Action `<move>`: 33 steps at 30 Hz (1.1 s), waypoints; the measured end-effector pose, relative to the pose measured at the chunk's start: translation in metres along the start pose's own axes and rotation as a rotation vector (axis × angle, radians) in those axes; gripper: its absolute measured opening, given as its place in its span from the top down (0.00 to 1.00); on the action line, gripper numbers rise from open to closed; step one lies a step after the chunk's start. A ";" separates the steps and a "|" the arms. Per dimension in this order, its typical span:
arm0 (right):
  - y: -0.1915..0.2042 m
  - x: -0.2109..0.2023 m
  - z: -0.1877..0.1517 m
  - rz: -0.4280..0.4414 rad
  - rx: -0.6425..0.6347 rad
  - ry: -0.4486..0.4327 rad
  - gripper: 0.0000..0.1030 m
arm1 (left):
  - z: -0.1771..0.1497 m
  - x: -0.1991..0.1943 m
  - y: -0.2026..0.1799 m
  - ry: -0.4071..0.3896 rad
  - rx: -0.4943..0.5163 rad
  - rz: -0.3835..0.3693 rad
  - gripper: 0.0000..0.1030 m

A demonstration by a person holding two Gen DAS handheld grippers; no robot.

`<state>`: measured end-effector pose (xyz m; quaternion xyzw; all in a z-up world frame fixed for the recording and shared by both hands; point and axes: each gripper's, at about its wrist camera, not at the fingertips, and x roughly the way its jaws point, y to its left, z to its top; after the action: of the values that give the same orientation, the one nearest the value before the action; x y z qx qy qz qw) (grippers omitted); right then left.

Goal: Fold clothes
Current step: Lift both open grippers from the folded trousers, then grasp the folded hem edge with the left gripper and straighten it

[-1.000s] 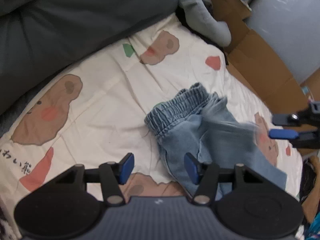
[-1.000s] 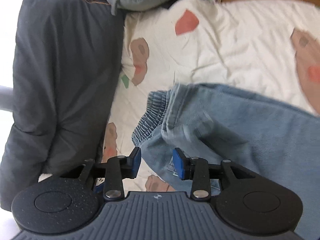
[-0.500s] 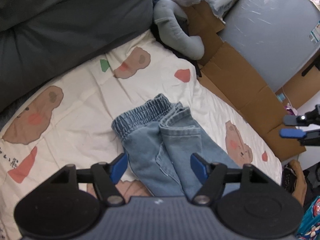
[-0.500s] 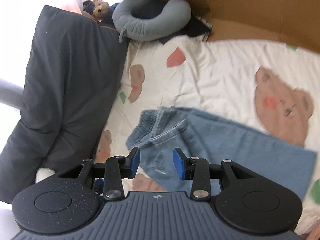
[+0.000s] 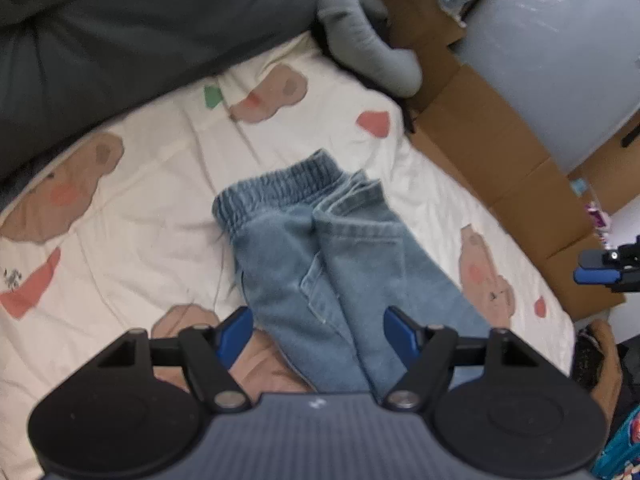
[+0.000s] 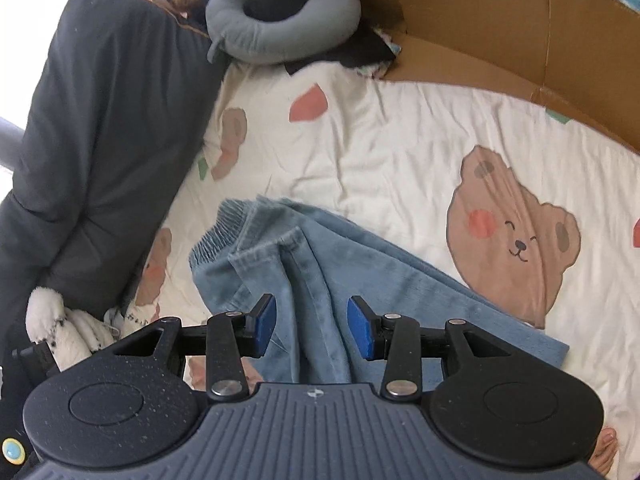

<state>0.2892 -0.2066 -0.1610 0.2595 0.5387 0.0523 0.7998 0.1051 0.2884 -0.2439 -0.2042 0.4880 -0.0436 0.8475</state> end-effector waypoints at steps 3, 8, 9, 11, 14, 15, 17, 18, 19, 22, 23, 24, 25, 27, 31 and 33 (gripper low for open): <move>-0.005 0.019 -0.002 0.004 -0.009 0.024 0.55 | -0.006 0.011 -0.006 0.010 -0.023 -0.011 0.28; -0.013 0.063 -0.014 0.052 0.008 0.024 0.55 | -0.009 0.031 -0.023 0.023 -0.036 -0.035 0.28; -0.015 0.071 -0.018 0.068 0.017 0.020 0.55 | -0.010 0.035 -0.026 0.026 -0.037 -0.038 0.28; -0.018 0.088 -0.025 0.092 0.028 0.014 0.55 | -0.008 0.044 -0.031 0.034 -0.043 -0.042 0.28; -0.013 0.107 -0.036 0.080 -0.024 0.010 0.55 | -0.004 0.054 -0.041 0.036 -0.041 -0.041 0.28; -0.010 0.111 -0.039 0.074 -0.050 0.004 0.55 | -0.001 0.057 -0.044 0.036 -0.042 -0.045 0.28; -0.005 0.119 -0.044 0.066 -0.094 -0.006 0.55 | 0.006 0.062 -0.052 0.036 -0.038 -0.052 0.28; -0.005 0.122 -0.047 0.071 -0.097 -0.011 0.55 | 0.010 0.066 -0.056 0.039 -0.032 -0.052 0.28; -0.005 0.126 -0.050 0.075 -0.100 -0.015 0.55 | 0.014 0.069 -0.060 0.042 -0.025 -0.052 0.28; -0.011 0.136 -0.060 0.069 -0.080 -0.035 0.55 | 0.026 0.081 -0.068 0.057 -0.024 -0.046 0.28; -0.015 0.140 -0.063 0.067 -0.064 -0.040 0.55 | 0.030 0.086 -0.070 0.065 -0.028 -0.035 0.28; -0.018 0.144 -0.066 0.066 -0.047 -0.042 0.55 | 0.033 0.091 -0.072 0.074 -0.027 -0.022 0.28; -0.022 0.148 -0.070 0.066 -0.029 -0.045 0.55 | 0.037 0.096 -0.074 0.087 -0.026 -0.008 0.28; -0.030 0.154 -0.078 0.075 0.004 -0.050 0.55 | 0.044 0.111 -0.074 0.143 -0.055 0.030 0.30; -0.043 0.158 -0.090 0.101 0.054 -0.073 0.55 | 0.056 0.126 -0.082 0.168 -0.052 0.101 0.31; -0.048 0.160 -0.094 0.118 0.073 -0.086 0.55 | 0.062 0.132 -0.090 0.187 -0.036 0.123 0.31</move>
<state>0.2628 -0.1559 -0.3442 0.3219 0.4893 0.0687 0.8076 0.2372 0.1888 -0.2888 -0.1840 0.5773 -0.0017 0.7955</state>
